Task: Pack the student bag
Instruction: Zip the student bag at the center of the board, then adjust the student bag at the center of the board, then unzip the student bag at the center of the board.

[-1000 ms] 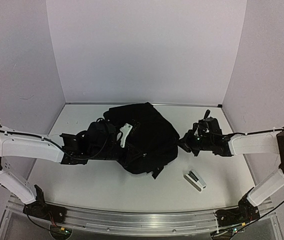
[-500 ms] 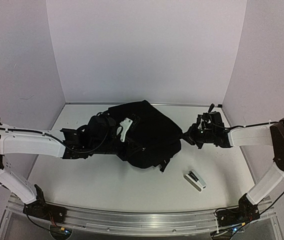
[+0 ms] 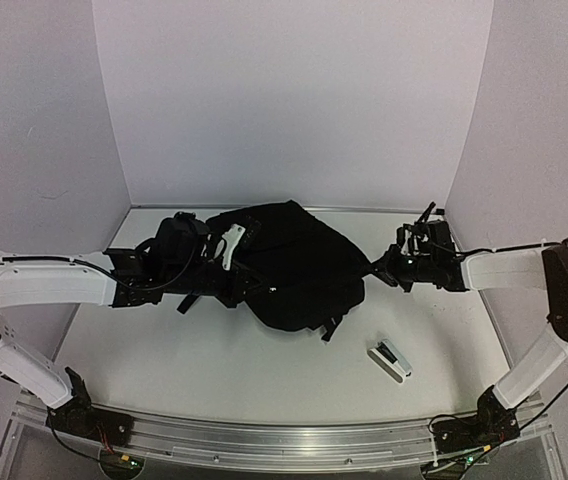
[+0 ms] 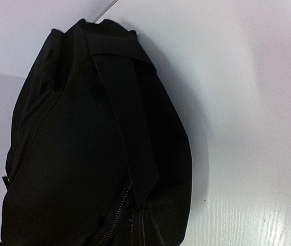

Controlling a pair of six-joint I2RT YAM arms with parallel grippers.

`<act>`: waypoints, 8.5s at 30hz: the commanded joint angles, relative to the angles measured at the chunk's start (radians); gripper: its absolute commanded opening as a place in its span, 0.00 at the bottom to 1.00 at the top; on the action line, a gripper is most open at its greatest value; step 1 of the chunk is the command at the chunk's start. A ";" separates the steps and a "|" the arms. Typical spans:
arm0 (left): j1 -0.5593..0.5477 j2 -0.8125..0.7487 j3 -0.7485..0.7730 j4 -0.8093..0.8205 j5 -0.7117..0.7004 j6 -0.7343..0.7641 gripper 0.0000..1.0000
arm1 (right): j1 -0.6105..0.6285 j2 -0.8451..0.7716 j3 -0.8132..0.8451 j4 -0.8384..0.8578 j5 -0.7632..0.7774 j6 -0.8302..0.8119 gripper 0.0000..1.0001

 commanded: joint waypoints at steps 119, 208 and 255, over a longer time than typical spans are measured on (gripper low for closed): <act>0.583 0.148 0.297 -0.255 0.198 -0.234 0.97 | 0.495 -0.116 0.399 -0.533 0.525 -0.214 0.85; 0.406 -0.009 0.211 -0.307 0.234 -0.248 0.92 | 0.372 0.420 1.017 -0.569 0.340 -0.599 0.51; 0.499 0.607 0.661 -0.374 0.352 -0.115 0.29 | 0.389 0.675 1.380 -0.714 0.248 -0.699 0.00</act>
